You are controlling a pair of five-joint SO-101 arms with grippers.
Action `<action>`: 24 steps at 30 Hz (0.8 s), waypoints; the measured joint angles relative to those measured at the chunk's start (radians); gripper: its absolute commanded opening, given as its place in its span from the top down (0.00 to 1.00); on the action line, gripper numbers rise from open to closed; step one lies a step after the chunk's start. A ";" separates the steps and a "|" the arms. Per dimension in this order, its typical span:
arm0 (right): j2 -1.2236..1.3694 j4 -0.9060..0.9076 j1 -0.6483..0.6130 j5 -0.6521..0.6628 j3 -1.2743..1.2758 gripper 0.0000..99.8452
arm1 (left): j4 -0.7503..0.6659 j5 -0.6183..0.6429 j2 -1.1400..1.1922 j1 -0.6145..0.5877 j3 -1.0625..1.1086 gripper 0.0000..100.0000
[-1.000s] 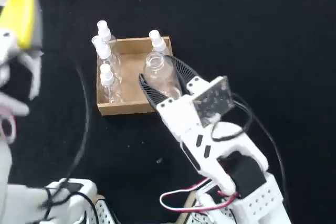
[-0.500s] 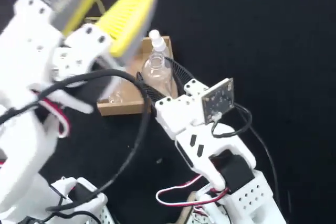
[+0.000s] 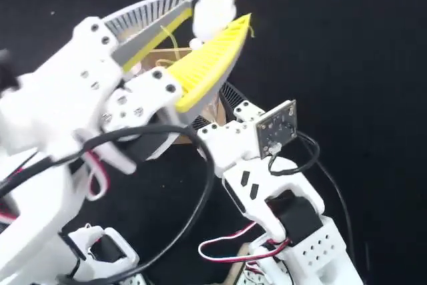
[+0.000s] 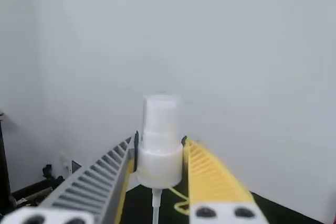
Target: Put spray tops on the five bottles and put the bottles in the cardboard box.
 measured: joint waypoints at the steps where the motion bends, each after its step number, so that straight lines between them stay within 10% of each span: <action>1: 0.000 0.000 0.000 0.000 0.000 0.99 | 0.031 0.000 -0.003 0.000 -0.015 0.97; 24: 0.000 0.000 0.000 0.000 0.000 0.99 | 0.359 0.003 -0.144 -0.003 -0.183 0.97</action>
